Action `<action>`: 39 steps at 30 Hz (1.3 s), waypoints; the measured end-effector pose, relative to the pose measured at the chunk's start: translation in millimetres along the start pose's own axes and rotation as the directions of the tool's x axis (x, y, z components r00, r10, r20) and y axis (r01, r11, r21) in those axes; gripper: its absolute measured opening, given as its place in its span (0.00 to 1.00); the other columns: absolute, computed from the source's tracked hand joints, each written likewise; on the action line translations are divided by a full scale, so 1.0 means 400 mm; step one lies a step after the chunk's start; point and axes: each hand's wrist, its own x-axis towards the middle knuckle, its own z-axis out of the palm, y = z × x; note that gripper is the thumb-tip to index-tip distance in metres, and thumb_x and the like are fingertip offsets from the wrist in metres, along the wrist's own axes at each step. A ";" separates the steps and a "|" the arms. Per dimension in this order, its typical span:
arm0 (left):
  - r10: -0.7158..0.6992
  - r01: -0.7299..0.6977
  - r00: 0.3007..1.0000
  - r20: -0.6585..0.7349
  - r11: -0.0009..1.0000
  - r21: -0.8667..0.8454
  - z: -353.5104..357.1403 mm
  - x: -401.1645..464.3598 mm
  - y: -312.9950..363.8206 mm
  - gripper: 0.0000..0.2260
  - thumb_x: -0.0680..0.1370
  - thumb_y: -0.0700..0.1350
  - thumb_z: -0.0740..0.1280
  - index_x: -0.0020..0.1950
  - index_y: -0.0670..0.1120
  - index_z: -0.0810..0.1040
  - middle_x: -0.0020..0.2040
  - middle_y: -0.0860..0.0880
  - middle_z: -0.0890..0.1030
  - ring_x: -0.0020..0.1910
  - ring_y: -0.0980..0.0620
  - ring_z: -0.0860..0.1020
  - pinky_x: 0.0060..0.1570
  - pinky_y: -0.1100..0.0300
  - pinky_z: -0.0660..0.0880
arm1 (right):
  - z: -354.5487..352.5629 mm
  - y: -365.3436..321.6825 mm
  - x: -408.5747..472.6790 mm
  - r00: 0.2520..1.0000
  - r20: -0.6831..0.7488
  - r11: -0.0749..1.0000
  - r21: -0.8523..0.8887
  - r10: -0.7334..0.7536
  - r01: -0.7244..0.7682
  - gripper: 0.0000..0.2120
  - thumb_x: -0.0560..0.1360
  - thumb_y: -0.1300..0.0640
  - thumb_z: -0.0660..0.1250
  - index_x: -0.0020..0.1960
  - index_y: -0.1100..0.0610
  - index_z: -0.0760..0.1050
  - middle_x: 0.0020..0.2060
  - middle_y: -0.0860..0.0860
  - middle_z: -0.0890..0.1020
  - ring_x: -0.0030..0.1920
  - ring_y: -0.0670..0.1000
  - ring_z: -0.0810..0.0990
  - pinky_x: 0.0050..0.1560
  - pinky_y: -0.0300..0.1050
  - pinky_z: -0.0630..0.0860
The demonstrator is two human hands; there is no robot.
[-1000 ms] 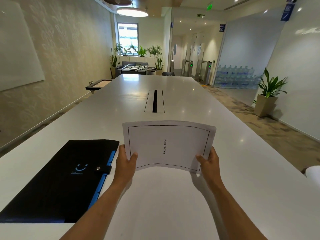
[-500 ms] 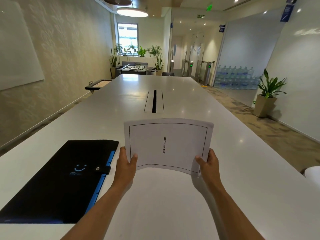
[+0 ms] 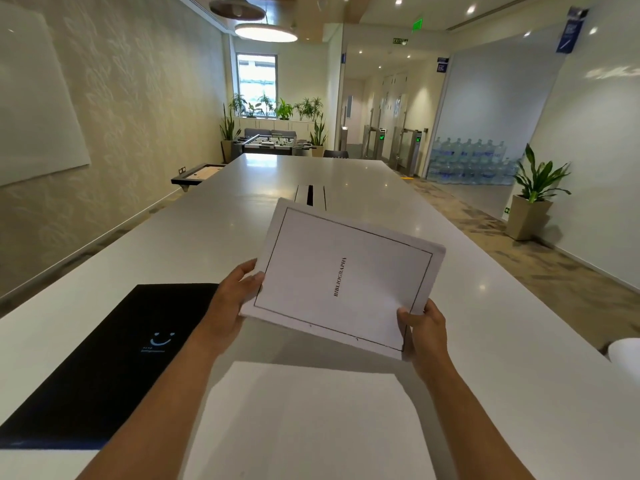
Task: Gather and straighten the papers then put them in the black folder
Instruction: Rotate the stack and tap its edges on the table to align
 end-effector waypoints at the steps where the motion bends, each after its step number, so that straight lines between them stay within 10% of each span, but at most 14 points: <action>1: -0.013 0.014 1.000 0.007 0.995 -0.098 0.011 -0.012 -0.002 0.08 0.73 0.43 0.69 0.51 0.51 0.81 0.42 0.56 0.85 0.45 0.60 0.82 0.44 0.67 0.76 | 0.008 0.005 -0.003 0.999 -0.017 0.998 0.057 0.037 -0.036 0.17 0.75 0.72 0.63 0.59 0.58 0.75 0.52 0.55 0.83 0.52 0.59 0.82 0.58 0.58 0.77; 6: -0.049 -0.007 0.993 -0.104 0.879 -0.477 0.080 -0.046 -0.066 0.24 0.68 0.45 0.76 0.62 0.45 0.76 0.53 0.46 0.84 0.56 0.46 0.80 0.58 0.49 0.76 | 0.061 0.058 -0.049 0.987 -0.017 0.948 0.281 0.161 -0.150 0.18 0.74 0.74 0.61 0.60 0.59 0.74 0.55 0.58 0.82 0.52 0.59 0.82 0.57 0.57 0.77; 16: -0.191 -0.033 0.867 -0.461 0.900 -0.435 0.187 -0.050 -0.093 0.51 0.53 0.63 0.80 0.72 0.51 0.66 0.68 0.49 0.73 0.68 0.46 0.71 0.67 0.40 0.66 | 0.137 0.129 -0.138 0.961 0.062 0.847 0.461 0.268 -0.266 0.20 0.76 0.72 0.59 0.61 0.53 0.75 0.56 0.53 0.83 0.57 0.56 0.81 0.57 0.55 0.76; 23: -0.047 -0.048 0.887 -0.460 0.980 -0.192 0.179 -0.040 -0.061 0.28 0.65 0.59 0.76 0.59 0.51 0.71 0.60 0.48 0.77 0.61 0.47 0.75 0.63 0.45 0.72 | 0.130 0.123 -0.141 0.960 0.153 0.840 0.465 0.236 -0.280 0.22 0.74 0.70 0.63 0.65 0.53 0.71 0.58 0.54 0.82 0.54 0.57 0.81 0.58 0.58 0.76; 28: 0.242 -0.200 0.930 -0.276 0.965 0.171 0.147 -0.014 0.015 0.05 0.74 0.44 0.72 0.46 0.54 0.79 0.42 0.55 0.84 0.46 0.55 0.83 0.43 0.63 0.78 | 0.063 0.068 -0.076 0.975 -0.221 0.976 0.213 0.003 0.045 0.40 0.68 0.64 0.74 0.69 0.41 0.57 0.69 0.49 0.65 0.64 0.53 0.73 0.61 0.62 0.72; 35: 0.189 -0.175 0.982 -0.013 0.929 0.327 0.125 0.021 0.032 0.09 0.74 0.46 0.72 0.53 0.52 0.79 0.51 0.51 0.84 0.51 0.53 0.82 0.55 0.53 0.78 | 0.075 -0.095 -0.034 0.920 0.240 0.946 -0.026 -0.309 0.324 0.37 0.66 0.53 0.73 0.71 0.52 0.62 0.63 0.49 0.75 0.61 0.48 0.77 0.60 0.46 0.75; 39: 0.168 -0.171 0.985 0.036 0.937 0.305 0.127 0.021 0.027 0.10 0.75 0.44 0.71 0.56 0.50 0.80 0.52 0.49 0.84 0.52 0.51 0.82 0.56 0.47 0.78 | 0.092 -0.122 -0.028 0.914 0.232 0.940 -0.003 -0.332 0.342 0.24 0.69 0.61 0.71 0.63 0.56 0.70 0.55 0.53 0.81 0.54 0.54 0.81 0.53 0.49 0.80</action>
